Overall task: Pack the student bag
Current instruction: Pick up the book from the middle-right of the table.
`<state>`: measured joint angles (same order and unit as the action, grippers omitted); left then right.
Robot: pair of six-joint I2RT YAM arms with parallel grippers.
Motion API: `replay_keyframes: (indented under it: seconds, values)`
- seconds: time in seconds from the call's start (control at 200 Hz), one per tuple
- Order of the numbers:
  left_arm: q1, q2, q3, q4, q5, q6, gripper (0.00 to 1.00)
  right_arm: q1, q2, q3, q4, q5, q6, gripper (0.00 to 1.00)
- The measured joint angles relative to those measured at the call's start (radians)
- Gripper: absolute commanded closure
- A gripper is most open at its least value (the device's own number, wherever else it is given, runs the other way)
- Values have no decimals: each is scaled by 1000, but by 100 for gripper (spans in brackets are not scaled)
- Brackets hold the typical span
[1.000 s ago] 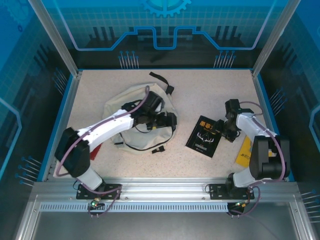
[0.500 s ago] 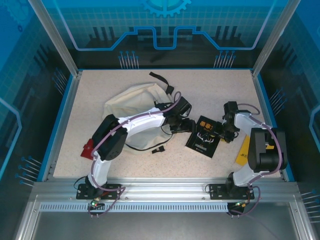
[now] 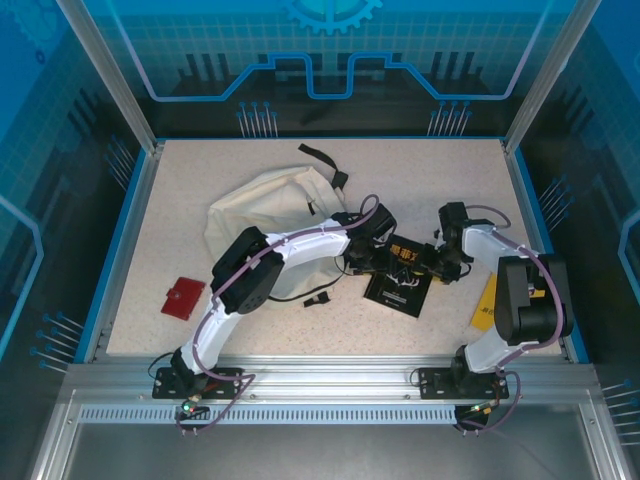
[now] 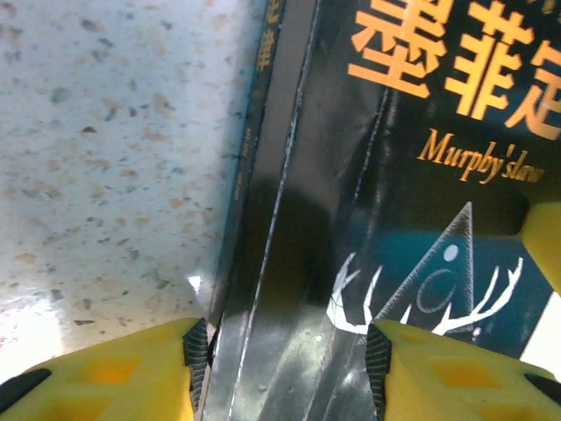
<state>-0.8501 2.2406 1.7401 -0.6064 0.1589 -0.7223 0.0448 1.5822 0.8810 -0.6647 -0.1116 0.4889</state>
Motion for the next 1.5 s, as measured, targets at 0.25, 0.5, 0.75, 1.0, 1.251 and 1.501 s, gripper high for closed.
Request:
replay_keyframes:
  seconds: [0.25,0.5,0.75,1.0,1.251,1.501]
  values:
    - [-4,37,59,-86,-43,26,59,6,-20,62,-53,-50,-12,58]
    - [-4,48,83,-117,-48,27,61,31,-79,94,-94,-85,-24,70]
    - [-4,48,85,-122,-49,45,61,35,-79,95,-99,-76,-29,81]
    - [1,40,82,-122,-50,54,50,37,-87,95,-106,-60,-39,100]
    - [79,-192,-52,-99,-16,69,25,48,-194,97,-120,-112,-49,100]
    - [220,-558,-285,35,62,66,2,48,-321,156,-140,-259,-64,100]
